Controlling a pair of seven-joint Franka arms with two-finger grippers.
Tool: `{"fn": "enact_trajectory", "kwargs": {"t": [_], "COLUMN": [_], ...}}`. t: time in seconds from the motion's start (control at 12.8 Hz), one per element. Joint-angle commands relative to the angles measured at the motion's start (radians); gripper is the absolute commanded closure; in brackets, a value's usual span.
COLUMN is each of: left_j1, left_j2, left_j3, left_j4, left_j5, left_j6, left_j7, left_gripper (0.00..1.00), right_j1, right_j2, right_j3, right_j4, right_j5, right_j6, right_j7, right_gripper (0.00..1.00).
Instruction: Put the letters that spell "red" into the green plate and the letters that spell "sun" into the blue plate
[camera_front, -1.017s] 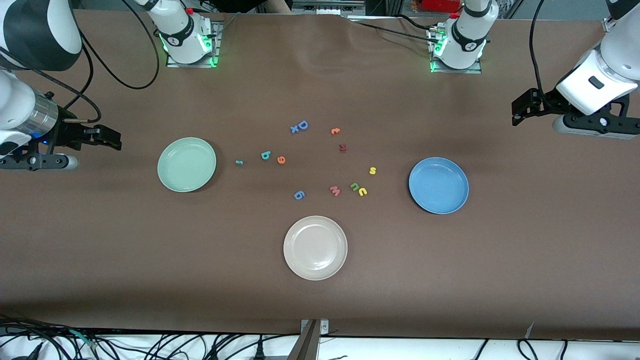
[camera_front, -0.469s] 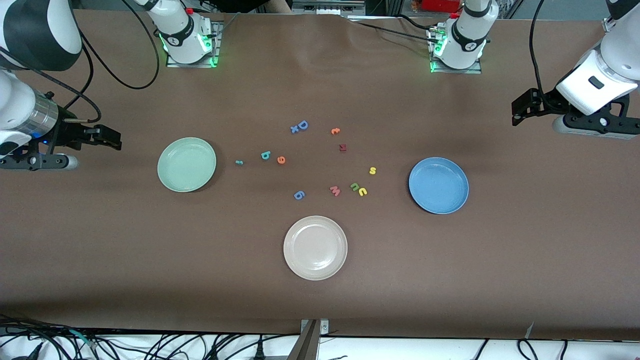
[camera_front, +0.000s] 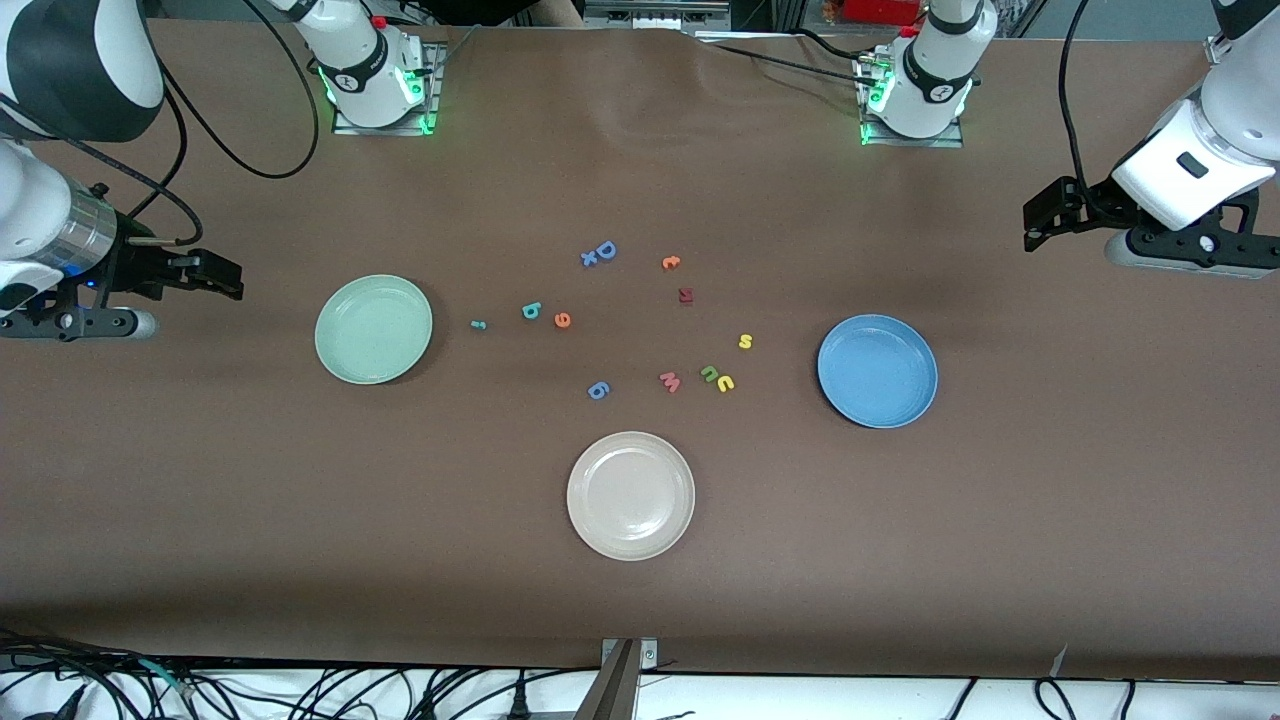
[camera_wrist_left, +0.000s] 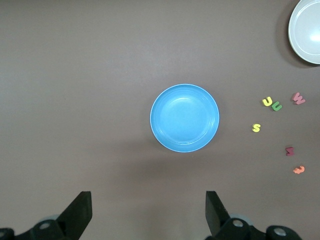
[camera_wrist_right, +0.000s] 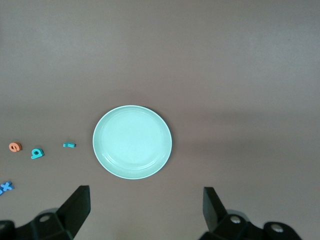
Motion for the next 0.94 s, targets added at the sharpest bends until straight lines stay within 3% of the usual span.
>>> {"fn": "enact_trajectory", "kwargs": {"t": [0.0,0.86], "left_j1": [0.000,-0.002], "left_j2": [-0.020,-0.020], "left_j3": [-0.002,-0.002], "left_j4": [-0.015,-0.015], "left_j5": [-0.011,-0.011], "left_j6": [0.003,0.003], "left_j7": [-0.009,-0.009], "left_gripper": [0.00,0.00], "right_j1": [0.002,0.002], "right_j2": [-0.008,-0.008], "right_j3": [-0.001,-0.001], "right_j4": [0.009,0.005], "right_j5": [0.013,0.003], "right_j6": [-0.020,-0.029], "right_j7": [0.008,0.005], "right_gripper": [0.00,0.00]}}
